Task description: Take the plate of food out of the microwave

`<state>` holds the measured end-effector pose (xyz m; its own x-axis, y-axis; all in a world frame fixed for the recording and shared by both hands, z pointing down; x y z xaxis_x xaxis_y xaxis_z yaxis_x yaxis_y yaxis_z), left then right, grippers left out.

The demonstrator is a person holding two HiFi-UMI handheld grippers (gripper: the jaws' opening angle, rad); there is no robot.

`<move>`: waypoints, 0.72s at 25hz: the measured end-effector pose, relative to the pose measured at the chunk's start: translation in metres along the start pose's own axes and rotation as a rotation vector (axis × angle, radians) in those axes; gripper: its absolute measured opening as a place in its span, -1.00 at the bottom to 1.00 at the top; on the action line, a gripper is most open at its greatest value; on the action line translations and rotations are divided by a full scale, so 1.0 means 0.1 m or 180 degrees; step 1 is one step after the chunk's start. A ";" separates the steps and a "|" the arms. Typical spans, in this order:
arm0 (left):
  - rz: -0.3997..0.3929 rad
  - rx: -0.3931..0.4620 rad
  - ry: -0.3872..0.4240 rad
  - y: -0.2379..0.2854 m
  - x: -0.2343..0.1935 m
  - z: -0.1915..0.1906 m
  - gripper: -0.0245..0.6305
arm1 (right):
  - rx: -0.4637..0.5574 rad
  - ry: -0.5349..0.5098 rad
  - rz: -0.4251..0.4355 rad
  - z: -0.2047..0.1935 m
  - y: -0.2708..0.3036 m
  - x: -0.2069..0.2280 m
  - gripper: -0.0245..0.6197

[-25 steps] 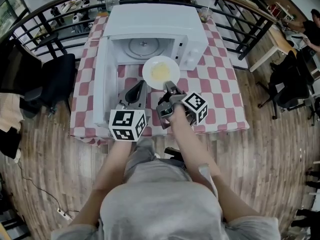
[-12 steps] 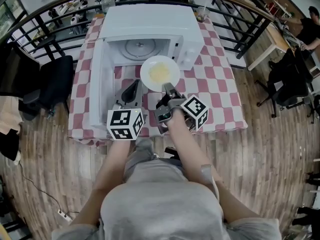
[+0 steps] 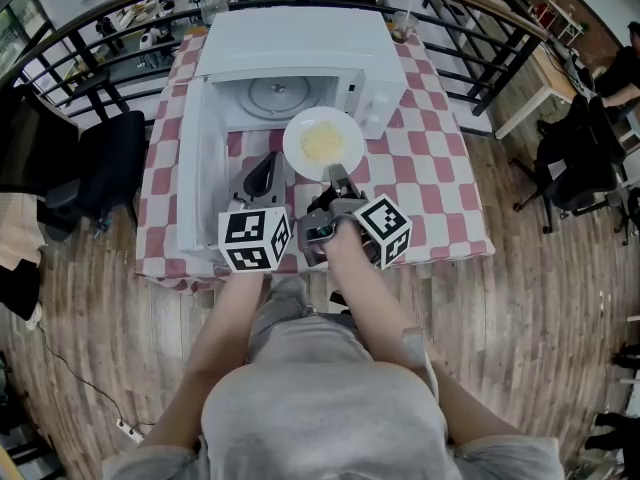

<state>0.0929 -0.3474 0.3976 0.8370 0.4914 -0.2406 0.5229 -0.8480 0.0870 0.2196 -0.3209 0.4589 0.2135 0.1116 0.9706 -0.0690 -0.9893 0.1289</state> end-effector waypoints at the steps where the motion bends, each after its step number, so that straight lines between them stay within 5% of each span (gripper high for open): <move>1: 0.0009 0.0004 0.0005 0.00 0.00 0.00 -0.92 | 0.0018 0.0011 -0.0003 0.00 0.00 0.00 -0.83; 18: -0.0037 -0.0071 -0.0002 0.07 0.02 -0.04 -0.92 | 0.0051 0.0017 -0.0050 0.01 -0.01 -0.03 -0.83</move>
<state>0.0994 -0.3518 0.4012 0.8307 0.5012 -0.2424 0.5361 -0.8375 0.1055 0.2199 -0.3203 0.4560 0.2094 0.1276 0.9695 -0.0500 -0.9888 0.1409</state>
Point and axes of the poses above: the fingertips, and each gripper's own axes: y forward along the fingers, x to its right, z out of its top, the point moved 1 cm from there along -y, backward along the fingers, and after that the axes turned 7 degrees about -y, right-handed, at the moved point
